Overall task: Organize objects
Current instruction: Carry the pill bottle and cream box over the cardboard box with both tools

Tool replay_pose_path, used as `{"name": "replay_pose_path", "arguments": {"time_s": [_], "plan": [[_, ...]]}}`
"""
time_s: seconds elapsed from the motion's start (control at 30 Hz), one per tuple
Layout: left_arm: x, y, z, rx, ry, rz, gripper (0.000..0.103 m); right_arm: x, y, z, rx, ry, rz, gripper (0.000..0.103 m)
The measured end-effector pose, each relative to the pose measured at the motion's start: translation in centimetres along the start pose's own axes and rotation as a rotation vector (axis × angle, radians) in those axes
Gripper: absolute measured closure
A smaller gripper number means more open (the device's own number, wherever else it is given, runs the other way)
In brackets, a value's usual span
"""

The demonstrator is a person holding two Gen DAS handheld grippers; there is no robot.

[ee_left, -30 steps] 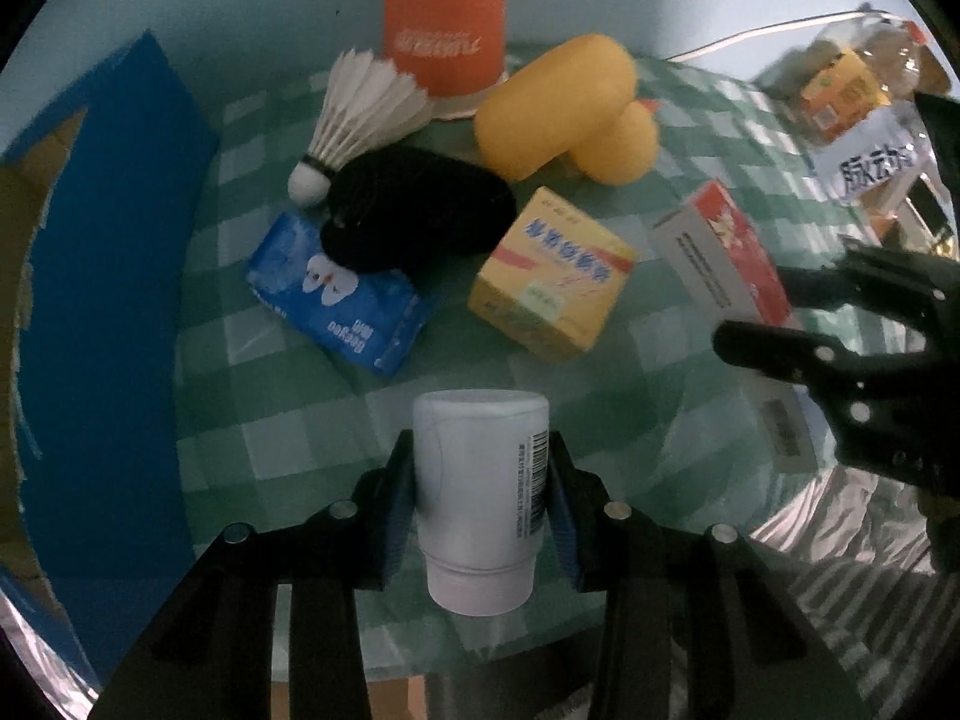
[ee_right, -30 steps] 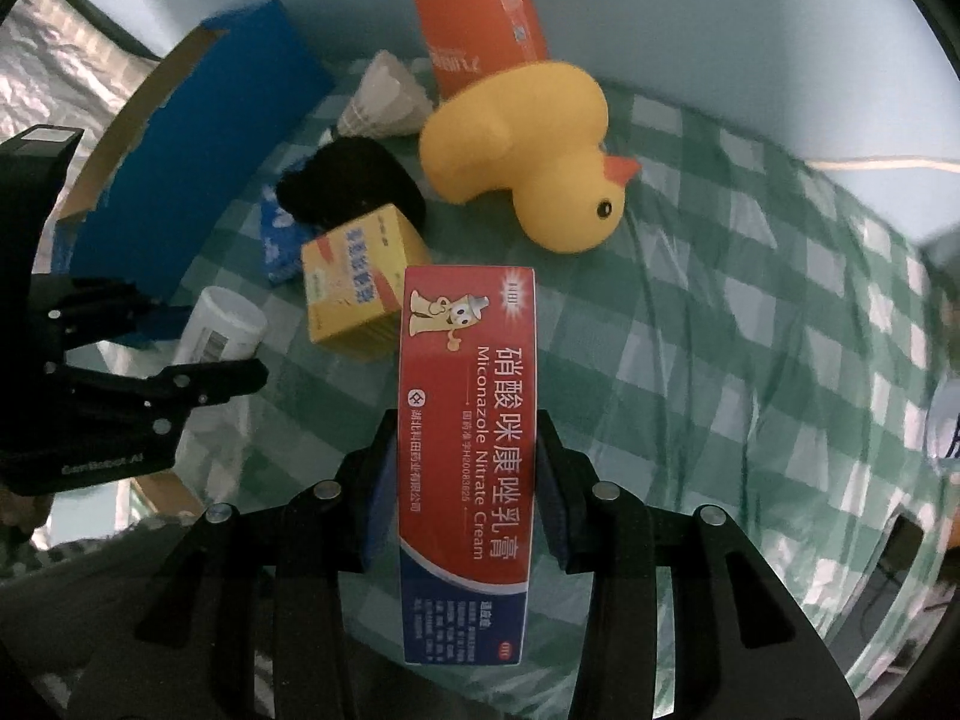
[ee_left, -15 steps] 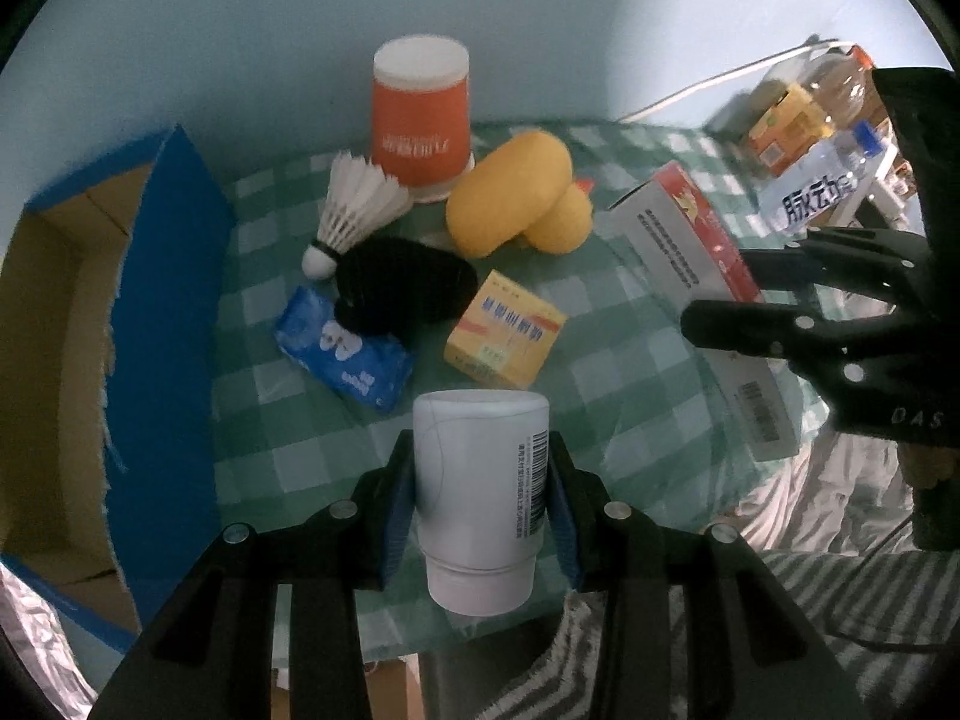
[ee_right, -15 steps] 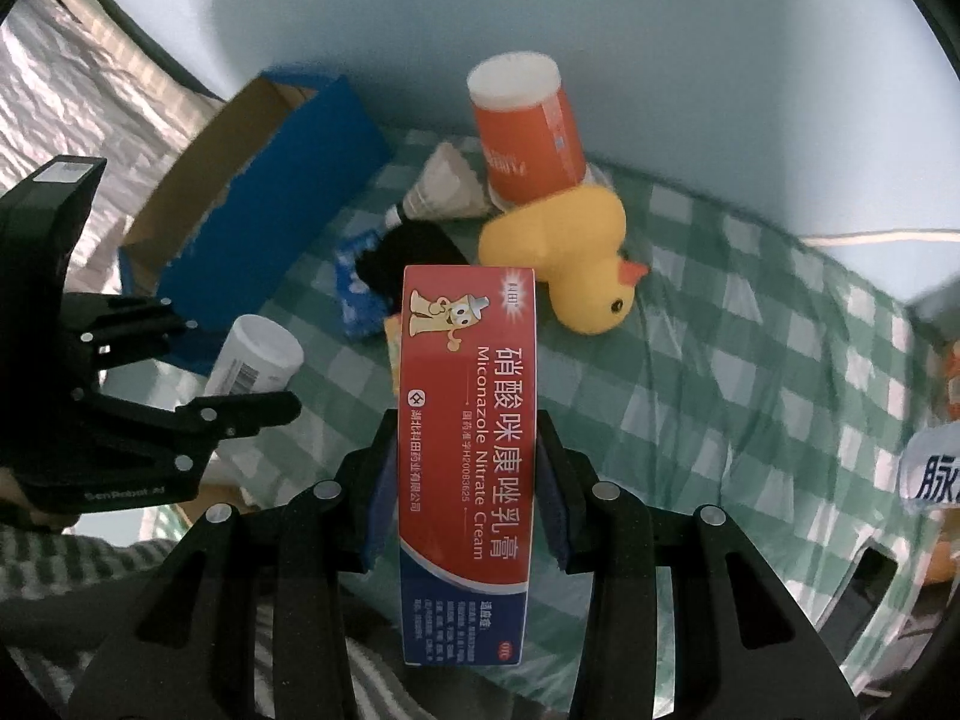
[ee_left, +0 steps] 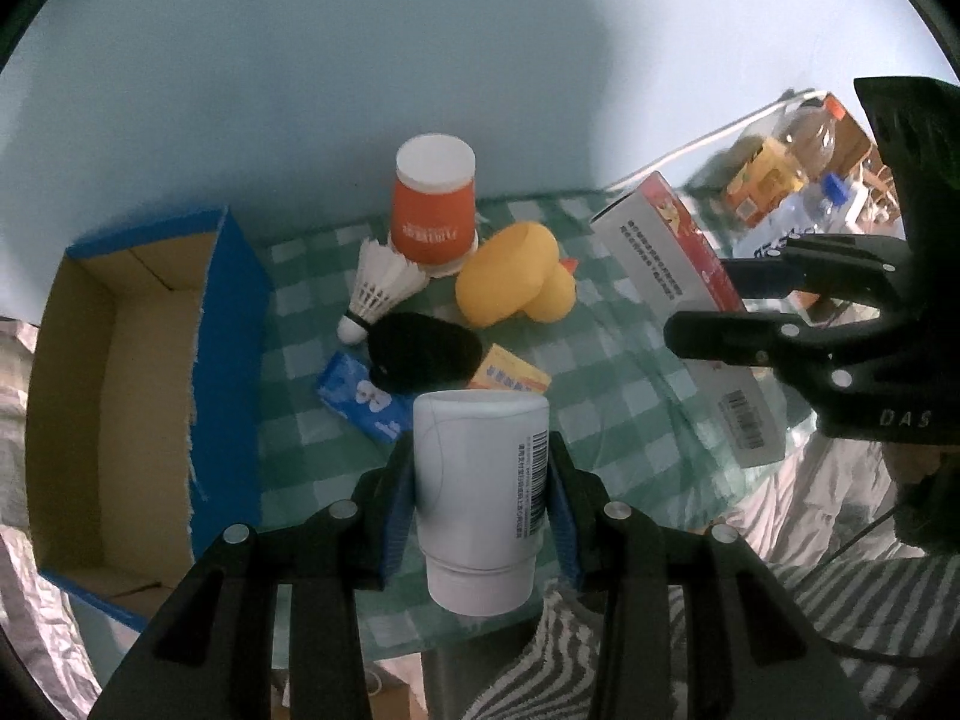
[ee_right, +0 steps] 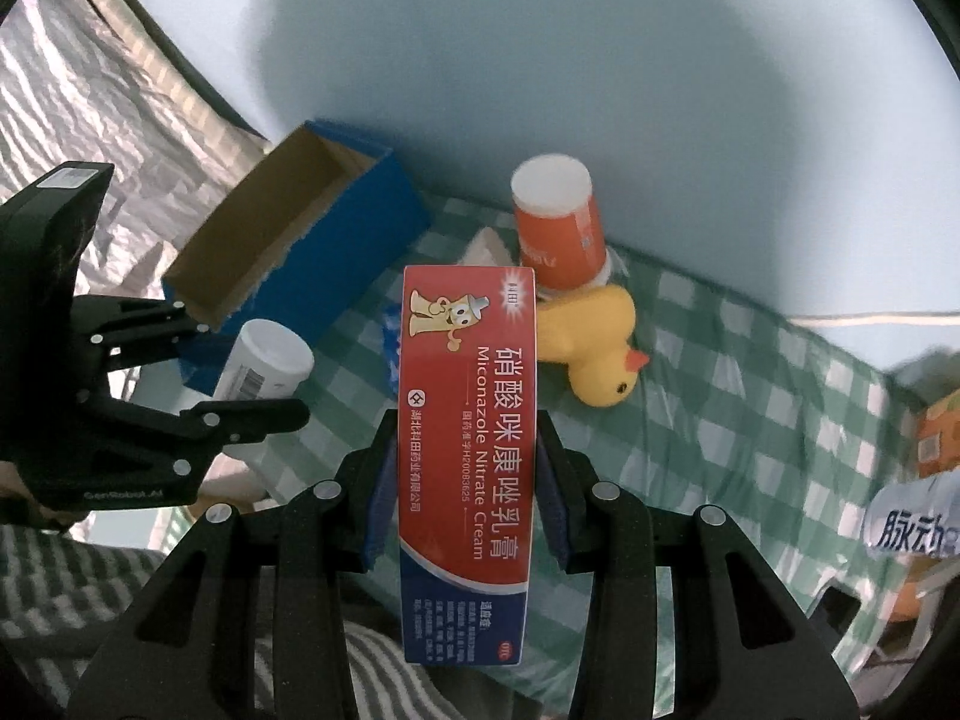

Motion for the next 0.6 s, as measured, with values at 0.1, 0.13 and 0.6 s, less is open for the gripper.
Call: {"name": "replay_pose_path", "arguments": {"time_s": [0.1,0.13,0.6], "plan": [[-0.4,0.6,-0.7,0.001,-0.014,-0.021,0.063,-1.8,1.0,-0.1,0.014,-0.012,-0.008,0.062],[-0.5,0.8,-0.9,0.002,-0.018,-0.027,0.063,-2.2,1.3,-0.2,0.015,-0.014,-0.011,0.062],[-0.3,6.1,-3.5,-0.042,-0.059,-0.181,0.063,-5.9,5.3,0.7,0.044,-0.057,0.007,0.062]]}}
Point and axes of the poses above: each gripper's, at about its wrist camera, not at the fingertips, and z roughly the way its jaws point, y to its left, x to its underside, the point moved 9 cm from there along z, roughly the way its jaws point, and after that the axes turned 4 degrees about -z, right-handed, at the moved point
